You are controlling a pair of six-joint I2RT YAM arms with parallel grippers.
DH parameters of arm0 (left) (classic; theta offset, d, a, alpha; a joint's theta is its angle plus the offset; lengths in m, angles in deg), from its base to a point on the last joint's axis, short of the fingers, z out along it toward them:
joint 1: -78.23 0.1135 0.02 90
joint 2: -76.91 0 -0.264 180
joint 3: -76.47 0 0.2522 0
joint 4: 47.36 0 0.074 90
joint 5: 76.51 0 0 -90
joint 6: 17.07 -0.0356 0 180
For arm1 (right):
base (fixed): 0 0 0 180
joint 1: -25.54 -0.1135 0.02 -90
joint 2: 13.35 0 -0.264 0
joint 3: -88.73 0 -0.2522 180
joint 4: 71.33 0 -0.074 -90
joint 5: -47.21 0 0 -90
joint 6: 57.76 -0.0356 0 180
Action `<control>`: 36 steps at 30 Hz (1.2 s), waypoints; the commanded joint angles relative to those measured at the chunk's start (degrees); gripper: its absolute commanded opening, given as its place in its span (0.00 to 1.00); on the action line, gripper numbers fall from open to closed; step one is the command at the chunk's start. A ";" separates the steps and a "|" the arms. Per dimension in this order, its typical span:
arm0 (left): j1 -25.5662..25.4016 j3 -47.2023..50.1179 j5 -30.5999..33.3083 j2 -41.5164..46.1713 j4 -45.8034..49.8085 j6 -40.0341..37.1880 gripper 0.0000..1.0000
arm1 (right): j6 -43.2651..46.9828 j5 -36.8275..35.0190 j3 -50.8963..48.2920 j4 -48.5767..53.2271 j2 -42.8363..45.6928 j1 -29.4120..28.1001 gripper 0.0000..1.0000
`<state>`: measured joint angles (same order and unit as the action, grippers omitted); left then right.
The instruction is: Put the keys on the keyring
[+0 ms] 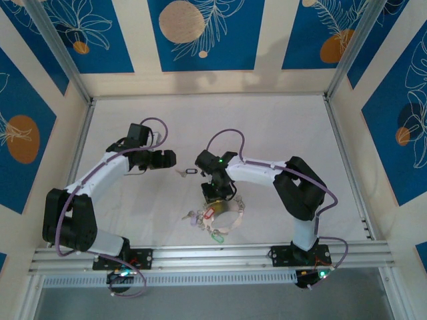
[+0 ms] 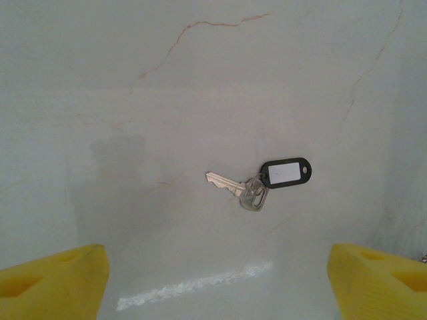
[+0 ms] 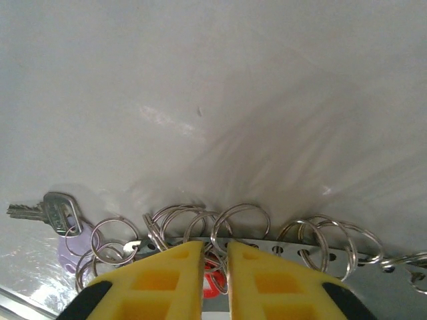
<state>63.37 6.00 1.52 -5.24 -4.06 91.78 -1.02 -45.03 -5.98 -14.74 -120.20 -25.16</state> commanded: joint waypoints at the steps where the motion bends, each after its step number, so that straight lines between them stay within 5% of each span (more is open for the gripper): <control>1: 0.30 0.28 -0.51 1.01 -0.01 -1.36 0.85 | -0.03 -0.92 1.49 2.22 -0.48 -0.67 0.21; 25: 0.34 0.26 -0.47 0.95 0.05 -1.53 0.85 | -7.93 -10.53 6.98 8.09 -1.10 -2.65 0.24; 36: 0.33 0.28 -0.86 0.94 -0.10 -1.36 0.85 | -20.35 -12.52 6.92 8.32 -1.68 -2.26 0.24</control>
<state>63.40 6.00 1.50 -5.24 -4.06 91.78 -15.38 -56.29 0.12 -7.98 -121.99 -27.65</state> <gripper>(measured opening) 0.851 0.243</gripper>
